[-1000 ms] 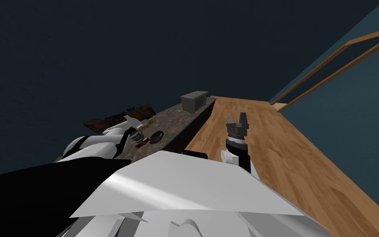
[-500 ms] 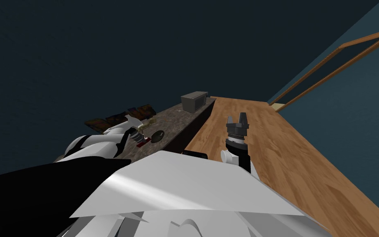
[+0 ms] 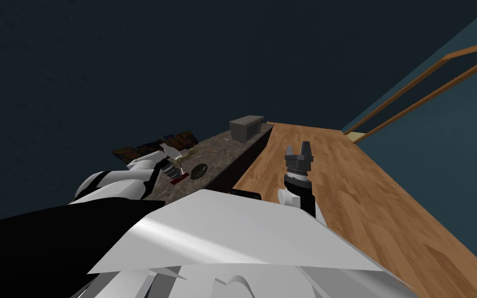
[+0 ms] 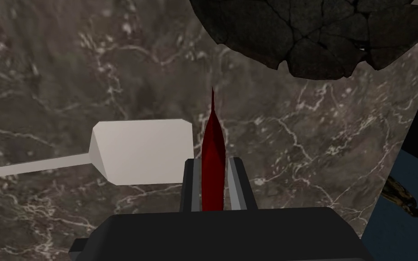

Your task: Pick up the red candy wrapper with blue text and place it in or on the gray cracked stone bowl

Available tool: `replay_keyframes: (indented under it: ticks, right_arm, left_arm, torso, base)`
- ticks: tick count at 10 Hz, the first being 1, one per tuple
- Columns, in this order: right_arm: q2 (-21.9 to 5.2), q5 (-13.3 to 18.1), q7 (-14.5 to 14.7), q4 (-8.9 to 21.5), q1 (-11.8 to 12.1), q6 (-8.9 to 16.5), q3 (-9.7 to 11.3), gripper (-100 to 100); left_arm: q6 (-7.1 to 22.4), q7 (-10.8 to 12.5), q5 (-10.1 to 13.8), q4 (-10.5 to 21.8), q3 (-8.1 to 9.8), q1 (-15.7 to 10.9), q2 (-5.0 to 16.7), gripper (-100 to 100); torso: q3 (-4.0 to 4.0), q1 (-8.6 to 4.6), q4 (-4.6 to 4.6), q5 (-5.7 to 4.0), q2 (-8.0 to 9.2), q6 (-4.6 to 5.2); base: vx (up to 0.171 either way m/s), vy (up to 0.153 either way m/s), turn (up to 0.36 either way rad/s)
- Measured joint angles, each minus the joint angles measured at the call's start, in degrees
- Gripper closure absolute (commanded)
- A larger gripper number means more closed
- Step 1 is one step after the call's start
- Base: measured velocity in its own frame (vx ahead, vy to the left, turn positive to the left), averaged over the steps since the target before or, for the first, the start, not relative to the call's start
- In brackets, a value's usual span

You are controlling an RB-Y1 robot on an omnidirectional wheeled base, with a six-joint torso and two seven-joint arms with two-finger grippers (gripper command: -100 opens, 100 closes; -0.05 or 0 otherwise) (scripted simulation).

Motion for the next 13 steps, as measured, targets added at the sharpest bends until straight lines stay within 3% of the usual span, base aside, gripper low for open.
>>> replay_keyframes:
  ticks: [1, 2, 3, 4, 5, 6, 8, 10, 12, 13]
  right_arm:
    - [0.00, 0.00, 0.00, 0.00, -0.01, 0.00, 0.00, 0]
    - [0.00, 0.00, 0.00, 0.00, -0.01, 0.00, 0.00, 0]
    - [0.00, 0.00, 0.00, 0.00, -0.01, 0.00, 0.00, 0]
    - [0.00, 0.00, 0.00, 0.00, -0.01, 0.00, 0.01, 0]
    - [0.01, 0.00, 0.00, 0.00, -0.01, 0.00, 0.01, 0]
    - [0.01, 0.00, 0.00, 0.00, 0.00, 0.00, 0.01, 0]
    - [0.00, 0.00, 0.00, 0.00, -0.01, 0.00, 0.00, 0]
    - [0.01, 0.00, 0.00, 0.00, -0.01, 0.00, 0.01, 0]
    - [0.00, 0.00, 0.00, 0.00, -0.01, 0.00, 0.00, 0]
    - [0.00, 0.00, 0.00, 0.00, -0.01, 0.00, 0.01, 0]
  left_arm:
    - [-0.62, -1.21, -0.44, 2.30, -0.59, -1.50, 0.38, 100]
    - [-0.77, -1.44, -0.47, 2.55, -0.64, -1.65, 0.39, 0]
    - [-0.76, -1.42, -0.46, 2.51, -0.63, -1.64, 0.38, 100]
    - [0.16, -1.01, -0.04, 1.73, -0.56, -1.39, 1.09, 100]
    - [0.81, -1.34, -0.04, 3.15, -1.01, -2.63, 2.16, 100]
    - [2.77, 0.19, 1.23, -1.43, 0.20, 0.31, 2.46, 100]
    - [2.77, -0.33, 0.76, 1.03, -0.59, -1.76, 2.97, 100]
    - [5.38, 1.06, 2.17, -2.19, 0.27, 0.12, 4.59, 100]
    - [5.44, 0.19, 1.74, 0.28, -0.60, -1.95, 5.31, 100]
    - [6.34, 0.55, 2.29, -0.52, -0.36, -1.32, 6.06, 100]
  torso:
    - [0.02, 0.02, 0.00, 0.03, 0.05, 0.05]
    - [0.07, 0.08, 0.02, 0.04, 0.14, 0.02]
    - [0.10, 0.12, 0.03, 0.05, 0.19, 0.01]
    - [0.08, -0.10, 0.04, -0.01, 0.14, 0.05]
    - [0.02, -0.32, 0.01, -0.06, 0.02, 0.06]
    - [0.01, -0.34, 0.01, -0.06, 0.01, 0.05]
    - [0.09, -0.04, 0.02, 0.02, 0.18, 0.00]
    - [0.02, -0.35, 0.01, -0.05, 0.04, 0.05]
    - [0.07, -0.16, 0.01, 0.01, 0.15, 0.02]
    - [0.06, -0.26, 0.02, -0.02, 0.11, 0.04]
  base:
    - [0.010, -0.008, -0.014]
    - [0.000, 0.000, 0.000]
    - [0.027, -0.065, -0.051]
    - [0.063, -0.111, -0.047]
    - [0.061, -0.099, -0.027]
    - [0.026, -0.056, 0.001]
    - [0.018, -0.042, -0.030]
    - [0.048, -0.090, -0.028]
    - [0.023, -0.058, -0.025]
    - [0.036, -0.083, -0.016]
